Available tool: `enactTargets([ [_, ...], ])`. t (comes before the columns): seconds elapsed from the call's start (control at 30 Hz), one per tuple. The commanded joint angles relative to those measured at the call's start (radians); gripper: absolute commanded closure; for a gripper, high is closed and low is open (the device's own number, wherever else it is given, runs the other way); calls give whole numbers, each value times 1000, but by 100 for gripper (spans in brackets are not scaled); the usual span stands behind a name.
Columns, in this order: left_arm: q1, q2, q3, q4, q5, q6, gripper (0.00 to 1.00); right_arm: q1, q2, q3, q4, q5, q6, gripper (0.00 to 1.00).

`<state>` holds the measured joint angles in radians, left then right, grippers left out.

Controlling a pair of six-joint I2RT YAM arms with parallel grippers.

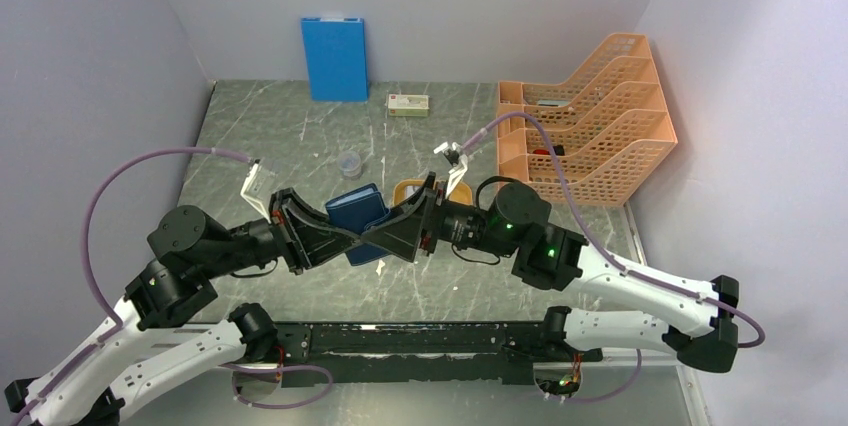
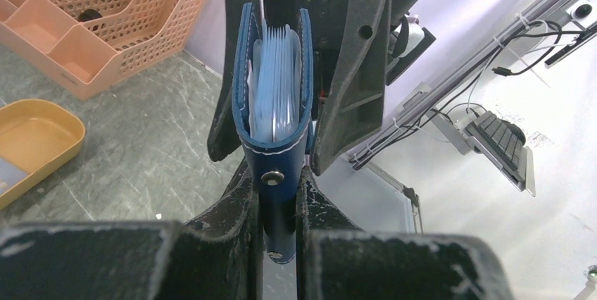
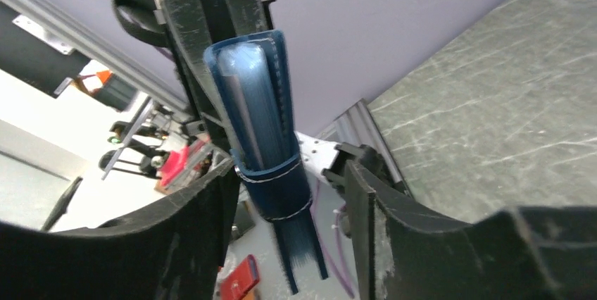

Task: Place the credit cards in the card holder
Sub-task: Close the card holder at the center of the board, then place the card holder at the center of the board.

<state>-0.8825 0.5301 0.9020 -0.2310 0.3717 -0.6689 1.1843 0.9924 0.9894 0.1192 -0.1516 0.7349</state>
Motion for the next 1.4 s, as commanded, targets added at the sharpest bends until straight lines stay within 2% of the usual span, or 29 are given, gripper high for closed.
enactTargets([
  [0.0, -4, -13, 28, 12, 0, 23, 95, -6, -10, 29, -49, 3, -40, 33],
  [0.07, -5, -21, 34, 6, -13, 29, 95, -5, -52, 20, -64, 1, -59, 27],
  [0.13, -4, -25, 38, 7, -14, 28, 95, -6, -93, -9, -60, -9, -69, 24],
  [0.3, -4, -29, 35, 55, 20, 1, 95, -7, -130, -79, 29, -115, -52, 30],
  [0.47, -4, -20, 42, 106, 57, -26, 95, -8, -93, -80, 90, -176, -34, 37],
  [0.87, -4, -13, 35, 162, 105, -63, 95, -6, -62, -93, 170, -185, 18, 59],
  [1.23, -4, 17, 33, 147, 127, -55, 95, -6, -38, -96, 222, -191, 59, 98],
  [1.37, -4, 18, 33, 132, 130, -35, 60, -5, -47, -115, 234, -157, 78, 100],
])
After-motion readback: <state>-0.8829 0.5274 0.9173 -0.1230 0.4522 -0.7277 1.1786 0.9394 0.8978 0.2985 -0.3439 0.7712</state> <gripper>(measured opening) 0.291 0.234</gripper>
